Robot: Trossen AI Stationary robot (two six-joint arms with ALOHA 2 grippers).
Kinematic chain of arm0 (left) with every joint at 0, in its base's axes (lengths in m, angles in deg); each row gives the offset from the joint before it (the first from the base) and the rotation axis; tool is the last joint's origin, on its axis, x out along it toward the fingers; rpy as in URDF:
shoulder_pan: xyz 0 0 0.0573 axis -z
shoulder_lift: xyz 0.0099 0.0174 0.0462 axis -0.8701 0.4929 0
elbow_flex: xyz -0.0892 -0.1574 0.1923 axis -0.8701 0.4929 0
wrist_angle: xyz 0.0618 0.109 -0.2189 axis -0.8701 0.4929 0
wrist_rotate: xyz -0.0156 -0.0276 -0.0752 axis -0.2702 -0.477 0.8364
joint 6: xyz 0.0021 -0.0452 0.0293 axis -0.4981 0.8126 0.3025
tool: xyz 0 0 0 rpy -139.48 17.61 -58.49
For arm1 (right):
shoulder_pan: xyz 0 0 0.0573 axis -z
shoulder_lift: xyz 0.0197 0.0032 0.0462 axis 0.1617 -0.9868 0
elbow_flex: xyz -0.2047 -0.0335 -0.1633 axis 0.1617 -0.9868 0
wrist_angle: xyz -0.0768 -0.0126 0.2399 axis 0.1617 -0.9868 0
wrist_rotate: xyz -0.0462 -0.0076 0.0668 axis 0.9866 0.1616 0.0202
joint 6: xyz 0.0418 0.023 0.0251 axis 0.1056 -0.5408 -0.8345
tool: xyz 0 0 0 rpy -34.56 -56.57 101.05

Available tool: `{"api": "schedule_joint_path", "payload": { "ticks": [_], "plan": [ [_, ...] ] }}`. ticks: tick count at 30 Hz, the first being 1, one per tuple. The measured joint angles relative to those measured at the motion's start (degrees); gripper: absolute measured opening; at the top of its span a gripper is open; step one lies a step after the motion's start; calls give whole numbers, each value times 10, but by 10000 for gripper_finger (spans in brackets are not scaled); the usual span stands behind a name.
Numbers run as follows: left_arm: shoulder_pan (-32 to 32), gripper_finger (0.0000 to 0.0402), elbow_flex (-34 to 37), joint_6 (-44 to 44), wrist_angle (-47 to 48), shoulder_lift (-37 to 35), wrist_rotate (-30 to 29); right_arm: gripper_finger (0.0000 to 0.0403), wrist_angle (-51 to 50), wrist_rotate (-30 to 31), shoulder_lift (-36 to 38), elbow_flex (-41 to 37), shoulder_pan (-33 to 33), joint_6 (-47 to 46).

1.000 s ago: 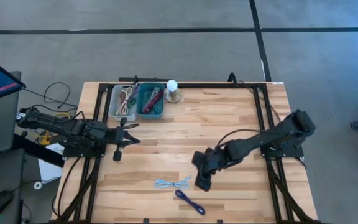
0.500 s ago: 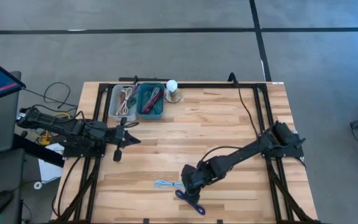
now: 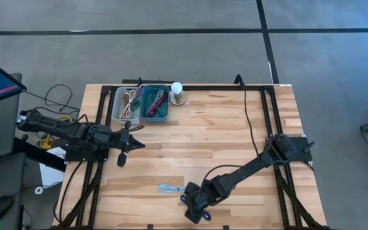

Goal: Pick & Place USB Port
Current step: Put the purple patterned charger cable into the blue bin

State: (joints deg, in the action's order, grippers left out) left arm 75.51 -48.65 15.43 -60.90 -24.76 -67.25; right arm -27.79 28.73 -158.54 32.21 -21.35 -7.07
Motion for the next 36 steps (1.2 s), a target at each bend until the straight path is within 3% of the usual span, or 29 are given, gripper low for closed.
{"api": "schedule_joint_path", "payload": {
  "ticks": [8, 24, 36],
  "plan": [
    [0, 10, 0, -20, -3, 17, -1, 118, 6, 39, -8, 8, -4, 1],
    [0, 10, 0, -31, -4, 17, -2, 117, 5, 35, -9, -19, -1, -4],
    [0, 10, 0, -31, -4, 17, -2, 72, 97, -28, -63, -15, -16, -20]
  ]
}}
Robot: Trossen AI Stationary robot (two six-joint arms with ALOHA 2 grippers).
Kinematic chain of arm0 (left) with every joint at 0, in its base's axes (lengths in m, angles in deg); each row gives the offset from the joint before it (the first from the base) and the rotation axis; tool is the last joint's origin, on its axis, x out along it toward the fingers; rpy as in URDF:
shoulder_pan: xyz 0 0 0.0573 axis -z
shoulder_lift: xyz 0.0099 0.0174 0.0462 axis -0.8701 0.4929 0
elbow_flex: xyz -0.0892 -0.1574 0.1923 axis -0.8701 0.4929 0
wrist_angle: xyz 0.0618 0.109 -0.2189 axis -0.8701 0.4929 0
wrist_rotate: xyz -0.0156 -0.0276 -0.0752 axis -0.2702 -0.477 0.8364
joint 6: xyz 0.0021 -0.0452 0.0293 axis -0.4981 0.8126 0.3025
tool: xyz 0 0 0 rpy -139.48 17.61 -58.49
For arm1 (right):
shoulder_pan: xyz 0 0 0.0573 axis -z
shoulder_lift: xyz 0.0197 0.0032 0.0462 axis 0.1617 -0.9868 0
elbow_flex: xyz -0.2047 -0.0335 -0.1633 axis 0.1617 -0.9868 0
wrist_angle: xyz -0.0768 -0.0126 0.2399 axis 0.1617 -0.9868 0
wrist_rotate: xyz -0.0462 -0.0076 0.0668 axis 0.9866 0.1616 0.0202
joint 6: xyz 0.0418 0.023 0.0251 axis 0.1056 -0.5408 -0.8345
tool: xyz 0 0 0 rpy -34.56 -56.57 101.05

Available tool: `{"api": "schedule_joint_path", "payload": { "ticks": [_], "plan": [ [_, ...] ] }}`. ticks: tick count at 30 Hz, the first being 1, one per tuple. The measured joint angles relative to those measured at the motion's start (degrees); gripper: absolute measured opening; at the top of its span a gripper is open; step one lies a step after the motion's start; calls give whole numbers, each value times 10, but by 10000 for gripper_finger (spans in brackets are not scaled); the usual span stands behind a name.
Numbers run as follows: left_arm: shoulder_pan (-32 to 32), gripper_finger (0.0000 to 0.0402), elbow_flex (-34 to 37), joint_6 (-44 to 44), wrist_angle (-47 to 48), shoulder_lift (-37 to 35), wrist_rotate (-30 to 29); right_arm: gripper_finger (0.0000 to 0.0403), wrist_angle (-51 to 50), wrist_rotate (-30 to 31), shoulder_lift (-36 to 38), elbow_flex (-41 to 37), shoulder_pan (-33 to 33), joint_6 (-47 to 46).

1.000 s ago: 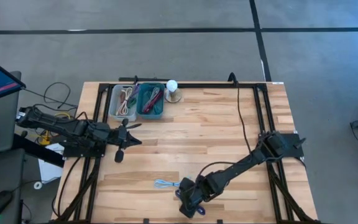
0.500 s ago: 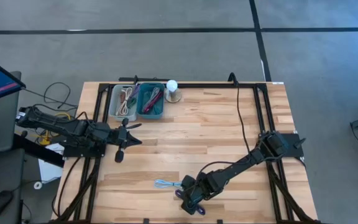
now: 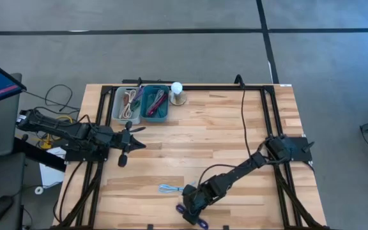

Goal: Pick & Place USB Port
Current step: Put the purple patterned charger cable into the blue bin

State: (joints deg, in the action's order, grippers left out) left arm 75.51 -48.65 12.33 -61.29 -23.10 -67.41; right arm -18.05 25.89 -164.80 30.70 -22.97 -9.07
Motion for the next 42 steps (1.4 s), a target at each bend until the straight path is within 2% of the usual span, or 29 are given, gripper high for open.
{"api": "schedule_joint_path", "payload": {
  "ticks": [3, 7, 12, 17, 22, 26, 31, 35, 42],
  "plan": [
    [0, 10, 0, 0, 0, 0, 0, 56, 12, -1, -8, -1, -2, 2],
    [0, 10, 0, 0, 0, 0, 0, 11, 5, 3, -2, -2, -1, 27],
    [0, 10, 0, 0, 0, 0, 0, 2, -12, 27, 22, -3, 7, 58],
    [0, 10, 0, 0, 0, 0, 0, 1, -20, 28, 48, -6, 19, 71],
    [0, 10, 0, 0, 0, 0, 0, 1, -3, 1, 56, -4, 25, 52],
    [0, 10, 0, 0, 0, 0, 0, 1, -3, -16, 57, 22, 23, 53],
    [0, 10, 0, 0, 0, 0, 0, 1, -62, -10, 58, 72, 21, 64],
    [0, 10, 0, 4, 0, 0, 0, 1, -70, -10, 59, 81, 16, 63],
    [0, 10, 0, 4, 0, 0, 0, 34, -73, 0, 59, 82, 10, 46]
  ]
}}
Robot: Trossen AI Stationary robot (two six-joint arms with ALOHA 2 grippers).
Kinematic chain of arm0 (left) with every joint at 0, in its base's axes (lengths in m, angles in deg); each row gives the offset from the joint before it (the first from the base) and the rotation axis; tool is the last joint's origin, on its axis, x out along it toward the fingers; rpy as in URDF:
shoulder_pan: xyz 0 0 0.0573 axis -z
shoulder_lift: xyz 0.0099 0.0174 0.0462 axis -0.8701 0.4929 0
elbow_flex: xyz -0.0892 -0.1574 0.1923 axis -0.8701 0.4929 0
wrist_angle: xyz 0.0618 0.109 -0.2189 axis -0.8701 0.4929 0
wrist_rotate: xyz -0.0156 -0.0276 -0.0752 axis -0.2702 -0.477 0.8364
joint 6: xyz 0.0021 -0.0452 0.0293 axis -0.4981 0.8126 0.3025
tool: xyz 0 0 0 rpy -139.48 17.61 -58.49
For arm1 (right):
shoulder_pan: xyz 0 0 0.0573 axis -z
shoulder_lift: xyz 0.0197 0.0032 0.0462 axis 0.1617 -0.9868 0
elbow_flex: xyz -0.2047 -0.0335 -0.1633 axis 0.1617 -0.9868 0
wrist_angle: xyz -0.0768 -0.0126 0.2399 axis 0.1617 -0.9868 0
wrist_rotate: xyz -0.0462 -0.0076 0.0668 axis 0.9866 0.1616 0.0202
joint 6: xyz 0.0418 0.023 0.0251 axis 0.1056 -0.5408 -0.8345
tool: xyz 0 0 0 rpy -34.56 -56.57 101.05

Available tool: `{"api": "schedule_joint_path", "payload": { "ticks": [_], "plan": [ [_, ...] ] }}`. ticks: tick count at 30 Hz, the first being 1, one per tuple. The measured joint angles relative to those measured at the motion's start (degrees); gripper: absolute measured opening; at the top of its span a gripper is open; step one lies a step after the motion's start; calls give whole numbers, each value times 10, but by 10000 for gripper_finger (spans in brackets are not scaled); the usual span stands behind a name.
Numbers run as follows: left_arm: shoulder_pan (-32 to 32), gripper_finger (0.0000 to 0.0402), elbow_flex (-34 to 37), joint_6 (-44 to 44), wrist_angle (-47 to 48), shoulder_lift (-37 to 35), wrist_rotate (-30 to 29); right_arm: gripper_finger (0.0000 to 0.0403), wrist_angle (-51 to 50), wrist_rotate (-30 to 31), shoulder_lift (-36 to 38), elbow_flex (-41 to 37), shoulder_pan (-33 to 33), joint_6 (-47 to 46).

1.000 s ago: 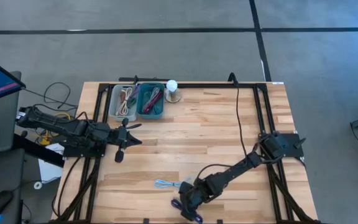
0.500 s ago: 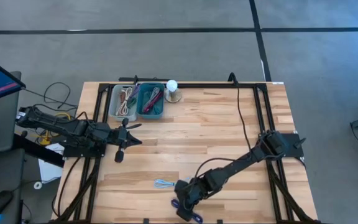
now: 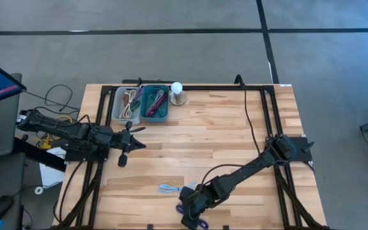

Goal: Pick & Place USB Port
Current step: Put the purple patterned charger cable into the blue bin

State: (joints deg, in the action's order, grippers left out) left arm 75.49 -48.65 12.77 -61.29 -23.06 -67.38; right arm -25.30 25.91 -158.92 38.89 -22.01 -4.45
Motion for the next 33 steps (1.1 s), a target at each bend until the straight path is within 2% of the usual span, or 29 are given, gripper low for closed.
{"api": "schedule_joint_path", "payload": {
  "ticks": [9, 17, 22, 33],
  "plan": [
    [0, 10, 0, 0, 0, 0, 0, 118, 2, 12, -5, 0, 0, -8],
    [0, 10, 0, 0, 0, 0, 0, 161, 12, 20, -17, 1, -5, -12],
    [0, 10, 0, 0, 0, 1, 0, 164, 16, 4, -43, 1, -6, -13],
    [0, 10, 0, 0, 0, 1, 1, 135, 23, 0, -59, 1, -5, -6]
  ]
}}
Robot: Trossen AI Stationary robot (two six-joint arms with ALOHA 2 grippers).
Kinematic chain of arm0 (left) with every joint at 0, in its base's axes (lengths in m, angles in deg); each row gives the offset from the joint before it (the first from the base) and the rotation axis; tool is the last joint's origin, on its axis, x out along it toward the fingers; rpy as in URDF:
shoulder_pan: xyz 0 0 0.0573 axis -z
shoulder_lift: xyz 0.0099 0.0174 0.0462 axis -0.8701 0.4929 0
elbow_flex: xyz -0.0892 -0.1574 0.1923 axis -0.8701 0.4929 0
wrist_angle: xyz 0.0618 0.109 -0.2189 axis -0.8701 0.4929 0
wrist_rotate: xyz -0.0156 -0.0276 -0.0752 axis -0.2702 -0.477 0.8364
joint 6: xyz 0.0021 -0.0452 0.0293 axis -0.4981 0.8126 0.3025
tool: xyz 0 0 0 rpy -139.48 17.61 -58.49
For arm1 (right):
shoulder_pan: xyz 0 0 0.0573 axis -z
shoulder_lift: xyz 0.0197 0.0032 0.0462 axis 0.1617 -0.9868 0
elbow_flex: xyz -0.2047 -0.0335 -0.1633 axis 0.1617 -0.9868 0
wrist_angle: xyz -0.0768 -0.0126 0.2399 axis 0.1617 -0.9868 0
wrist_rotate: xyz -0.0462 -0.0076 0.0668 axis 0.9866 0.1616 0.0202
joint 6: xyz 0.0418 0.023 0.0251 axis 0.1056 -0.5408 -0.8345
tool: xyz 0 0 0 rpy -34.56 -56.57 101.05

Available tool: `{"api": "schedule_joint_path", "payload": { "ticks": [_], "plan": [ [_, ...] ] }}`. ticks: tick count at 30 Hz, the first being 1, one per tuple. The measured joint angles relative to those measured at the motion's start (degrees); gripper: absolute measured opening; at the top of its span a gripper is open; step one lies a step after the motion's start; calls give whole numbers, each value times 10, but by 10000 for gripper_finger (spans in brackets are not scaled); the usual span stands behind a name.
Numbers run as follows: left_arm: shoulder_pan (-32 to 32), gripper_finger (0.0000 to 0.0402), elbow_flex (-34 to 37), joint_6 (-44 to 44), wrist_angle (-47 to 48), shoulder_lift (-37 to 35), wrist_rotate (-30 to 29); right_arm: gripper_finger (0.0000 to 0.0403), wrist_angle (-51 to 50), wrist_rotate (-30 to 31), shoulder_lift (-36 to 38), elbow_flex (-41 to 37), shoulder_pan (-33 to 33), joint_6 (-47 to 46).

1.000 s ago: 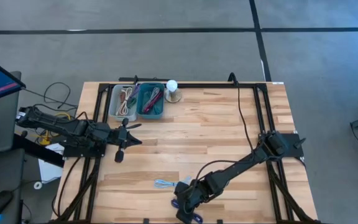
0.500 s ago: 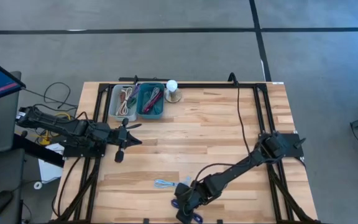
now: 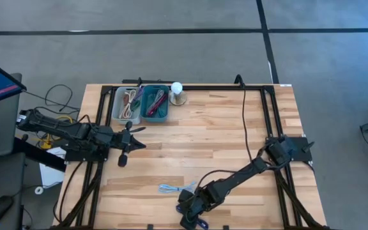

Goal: Pick & Place USB Port
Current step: Put the purple patterned charger cable into the blue bin

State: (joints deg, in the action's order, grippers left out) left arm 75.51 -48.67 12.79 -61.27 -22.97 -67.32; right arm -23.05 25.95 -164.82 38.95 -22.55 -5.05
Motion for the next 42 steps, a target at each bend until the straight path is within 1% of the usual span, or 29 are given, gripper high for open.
{"api": "schedule_joint_path", "payload": {
  "ticks": [4, 8, 11, 14, 19, 21, 36, 39, 42],
  "plan": [
    [0, 10, 0, 0, 0, 0, 0, 134, 16, -5, -21, 0, 0, -1],
    [0, 10, 0, 0, 0, 0, 0, 136, 14, -5, -22, 0, 0, 2],
    [0, 10, 0, 0, 0, 0, -1, 126, 14, -3, -20, 0, 1, 14],
    [0, 10, 0, 0, 0, 0, -1, 99, 14, -15, -20, 0, 1, 17],
    [0, 10, 0, 0, 0, 0, -1, 27, 13, -15, -21, 0, 1, 28],
    [0, 10, 0, 0, 0, 0, -1, 10, 14, -16, -21, 0, 1, 31],
    [0, 10, 0, 7, 0, 0, -1, 1, 12, -10, -20, 1, 19, 75],
    [0, 10, 0, 7, 0, 0, -1, 1, -19, -4, -20, 17, 25, 96],
    [0, 10, 0, 7, 0, 0, -1, 1, -77, 18, -20, 52, 29, 122]
  ]
}}
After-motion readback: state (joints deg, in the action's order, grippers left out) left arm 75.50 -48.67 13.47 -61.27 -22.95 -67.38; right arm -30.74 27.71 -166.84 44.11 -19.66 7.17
